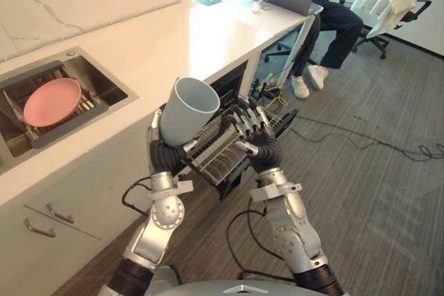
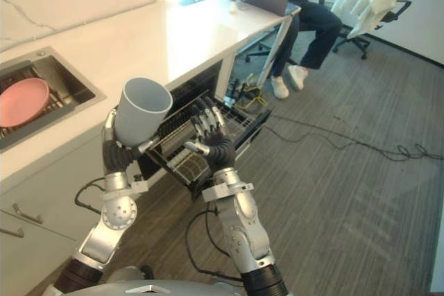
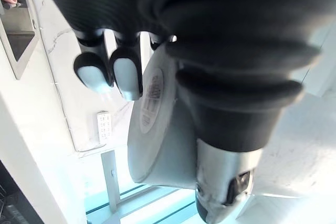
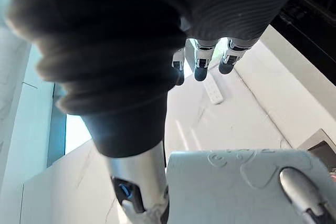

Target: Walk over to the sink, pick up the cup, carry it to the dishwasher, place the cup inside the dishwasher, then close the dishwasher door

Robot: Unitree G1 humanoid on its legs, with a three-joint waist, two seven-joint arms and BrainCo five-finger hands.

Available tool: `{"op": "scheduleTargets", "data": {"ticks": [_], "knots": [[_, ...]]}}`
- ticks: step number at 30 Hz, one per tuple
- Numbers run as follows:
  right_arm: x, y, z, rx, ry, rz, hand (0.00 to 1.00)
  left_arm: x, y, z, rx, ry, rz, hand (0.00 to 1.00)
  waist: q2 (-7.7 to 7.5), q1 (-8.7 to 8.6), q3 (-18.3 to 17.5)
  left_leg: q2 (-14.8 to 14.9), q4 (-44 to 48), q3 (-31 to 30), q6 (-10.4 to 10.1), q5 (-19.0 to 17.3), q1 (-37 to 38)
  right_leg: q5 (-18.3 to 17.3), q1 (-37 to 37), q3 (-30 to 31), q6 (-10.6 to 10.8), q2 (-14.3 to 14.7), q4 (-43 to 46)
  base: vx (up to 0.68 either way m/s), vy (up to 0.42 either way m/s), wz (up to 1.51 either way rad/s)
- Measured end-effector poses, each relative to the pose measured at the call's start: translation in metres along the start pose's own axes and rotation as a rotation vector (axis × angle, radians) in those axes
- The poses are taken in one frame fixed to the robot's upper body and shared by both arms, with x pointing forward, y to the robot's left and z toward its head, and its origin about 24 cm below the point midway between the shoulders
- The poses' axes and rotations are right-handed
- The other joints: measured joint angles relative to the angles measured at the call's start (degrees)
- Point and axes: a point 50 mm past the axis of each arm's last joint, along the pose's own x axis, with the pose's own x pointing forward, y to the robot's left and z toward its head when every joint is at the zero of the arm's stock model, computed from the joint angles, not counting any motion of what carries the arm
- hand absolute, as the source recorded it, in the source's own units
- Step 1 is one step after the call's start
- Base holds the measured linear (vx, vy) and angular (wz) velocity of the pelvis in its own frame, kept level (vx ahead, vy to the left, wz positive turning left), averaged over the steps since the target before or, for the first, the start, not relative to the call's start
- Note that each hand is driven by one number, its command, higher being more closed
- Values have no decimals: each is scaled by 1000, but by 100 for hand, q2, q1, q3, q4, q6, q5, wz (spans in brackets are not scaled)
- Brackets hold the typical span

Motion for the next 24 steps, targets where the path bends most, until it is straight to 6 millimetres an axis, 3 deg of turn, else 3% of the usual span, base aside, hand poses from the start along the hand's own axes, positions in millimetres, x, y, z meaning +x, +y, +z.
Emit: {"op": "scheduleTargets", "data": {"ticks": [14, 22, 23, 24], "knots": [[7, 20, -12, 51, 42, 43, 0, -11, -20, 4, 10, -28, -71, 100, -50, -13, -52, -201, -826, 1, -40, 488, 314, 24, -43, -26, 6, -32, -9, 0, 0, 0], [6, 22, -19, 65, 76, 12, 0, -17, -31, 5, 24, -43, -126, 100, -47, -33, -144, -390, -2079, 32, -27, 1186, 809, 13, -110, -49, -11, -37, -14, -15, -3, 0], [6, 22, -20, 65, 78, 8, 100, -17, -31, 4, 26, -43, -129, 100, -46, -42, -175, -395, -2082, 39, -24, 1188, 829, 23, -97, -43, 6, -41, -7, 0, 0, 0], [6, 22, -20, 65, 79, 7, 100, -17, -32, 4, 26, -43, -130, 100, -45, -50, -202, -398, -2084, 40, -19, 1195, 829, 34, -97, -42, 25, -44, -6, 0, 0, 0]]}}
